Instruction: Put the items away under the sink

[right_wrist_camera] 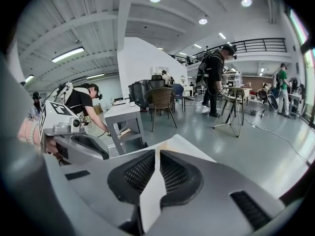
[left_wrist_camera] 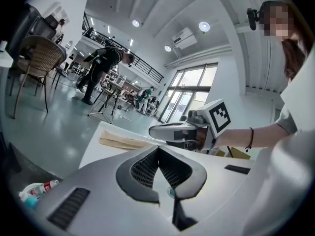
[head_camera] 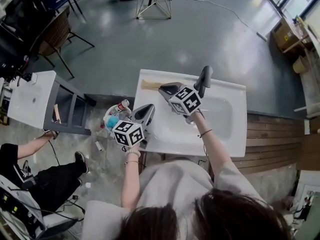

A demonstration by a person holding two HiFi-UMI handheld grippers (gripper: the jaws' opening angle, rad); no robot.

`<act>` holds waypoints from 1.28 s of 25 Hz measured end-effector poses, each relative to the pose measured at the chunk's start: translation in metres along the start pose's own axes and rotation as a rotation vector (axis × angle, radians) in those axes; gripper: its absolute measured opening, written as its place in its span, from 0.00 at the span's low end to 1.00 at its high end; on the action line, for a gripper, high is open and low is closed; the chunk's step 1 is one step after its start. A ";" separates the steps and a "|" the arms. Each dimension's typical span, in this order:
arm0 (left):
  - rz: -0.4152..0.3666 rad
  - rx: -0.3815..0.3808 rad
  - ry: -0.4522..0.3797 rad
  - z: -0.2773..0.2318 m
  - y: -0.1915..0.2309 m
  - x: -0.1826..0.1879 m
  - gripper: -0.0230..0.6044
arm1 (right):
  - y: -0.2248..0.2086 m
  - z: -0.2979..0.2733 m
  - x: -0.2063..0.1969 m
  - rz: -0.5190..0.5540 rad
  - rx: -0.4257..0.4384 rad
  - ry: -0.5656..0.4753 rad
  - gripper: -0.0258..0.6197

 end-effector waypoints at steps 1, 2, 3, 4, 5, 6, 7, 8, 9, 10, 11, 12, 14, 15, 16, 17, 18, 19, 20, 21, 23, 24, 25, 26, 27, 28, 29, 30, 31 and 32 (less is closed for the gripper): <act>0.004 0.001 -0.001 -0.001 0.001 0.001 0.03 | -0.002 -0.002 0.000 0.011 0.002 0.005 0.07; 0.006 0.002 0.000 -0.002 0.003 0.001 0.03 | -0.004 -0.005 0.001 0.019 0.003 0.011 0.08; 0.008 0.002 0.003 -0.003 0.004 0.002 0.03 | -0.006 -0.007 0.001 0.024 0.006 0.020 0.10; 0.010 0.005 0.005 -0.003 0.006 0.002 0.03 | -0.007 -0.010 0.001 0.025 0.011 0.030 0.12; 0.013 0.008 0.005 -0.003 0.007 0.002 0.03 | -0.007 -0.012 0.001 0.025 0.017 0.039 0.16; 0.016 0.013 0.002 -0.002 0.008 0.003 0.03 | -0.007 -0.015 0.001 0.028 0.023 0.046 0.17; 0.017 0.017 -0.001 -0.002 0.009 0.004 0.03 | -0.008 -0.017 0.002 0.035 0.026 0.052 0.17; 0.017 0.021 -0.002 -0.003 0.011 0.005 0.03 | -0.010 -0.020 0.003 0.044 0.029 0.056 0.18; 0.017 0.023 -0.001 -0.003 0.012 0.005 0.03 | -0.011 -0.023 0.003 0.053 0.032 0.062 0.18; 0.017 0.025 0.001 -0.004 0.013 0.005 0.03 | -0.012 -0.027 0.003 0.062 0.035 0.069 0.19; 0.018 0.028 0.002 -0.004 0.014 0.006 0.03 | -0.013 -0.030 0.003 0.073 0.038 0.076 0.21; 0.020 0.032 0.003 -0.003 0.015 0.006 0.03 | -0.013 -0.034 0.003 0.086 0.043 0.082 0.22; 0.024 0.038 0.004 -0.001 0.018 0.007 0.03 | -0.013 -0.040 0.003 0.112 0.052 0.089 0.25; 0.025 0.041 0.006 0.000 0.019 0.006 0.03 | -0.013 -0.042 0.003 0.123 0.056 0.089 0.26; 0.027 0.044 0.007 0.001 0.020 0.006 0.03 | -0.014 -0.045 0.002 0.135 0.057 0.090 0.28; 0.029 0.047 0.009 0.002 0.021 0.006 0.03 | -0.015 -0.047 0.002 0.151 0.057 0.092 0.31; 0.031 0.050 0.011 0.002 0.022 0.006 0.03 | -0.016 -0.049 0.001 0.169 0.056 0.098 0.32; 0.032 0.053 0.014 0.003 0.023 0.006 0.03 | -0.018 -0.052 0.000 0.190 0.058 0.108 0.33; 0.033 0.055 0.016 0.003 0.024 0.006 0.03 | -0.018 -0.054 -0.002 0.211 0.062 0.122 0.34; 0.034 0.057 0.018 0.004 0.025 0.005 0.03 | -0.019 -0.057 -0.004 0.230 0.068 0.137 0.36; 0.036 0.061 0.022 0.005 0.027 0.005 0.03 | -0.020 -0.063 -0.010 0.260 0.079 0.167 0.38; 0.038 0.063 0.024 0.005 0.028 0.004 0.03 | -0.021 -0.066 -0.013 0.270 0.083 0.179 0.39; 0.040 0.064 0.026 0.006 0.030 0.004 0.03 | -0.022 -0.068 -0.016 0.278 0.086 0.190 0.40; 0.043 0.066 0.029 0.006 0.031 0.003 0.03 | -0.023 -0.070 -0.017 0.284 0.089 0.199 0.41; 0.045 0.067 0.032 0.006 0.031 0.003 0.03 | -0.023 -0.072 -0.019 0.292 0.092 0.207 0.41; 0.047 0.068 0.035 0.006 0.032 0.002 0.03 | -0.024 -0.074 -0.020 0.300 0.094 0.216 0.41; 0.049 0.070 0.038 0.006 0.033 0.002 0.03 | -0.025 -0.075 -0.021 0.308 0.096 0.224 0.41; 0.050 0.071 0.040 0.006 0.034 0.002 0.03 | -0.026 -0.076 -0.022 0.314 0.097 0.232 0.41; 0.051 0.073 0.042 0.005 0.034 0.001 0.03 | -0.027 -0.077 -0.023 0.320 0.098 0.240 0.41; 0.053 0.074 0.044 0.005 0.035 0.001 0.03 | -0.027 -0.078 -0.023 0.327 0.098 0.249 0.41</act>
Point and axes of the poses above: the fingertips, and each gripper's own axes: z backward along the fingers, y to its left, x out of its top, the point moved 4 cm from there along z, backward along the fingers, and after that the axes turned 10 degrees about -x, right-handed, at the moved point
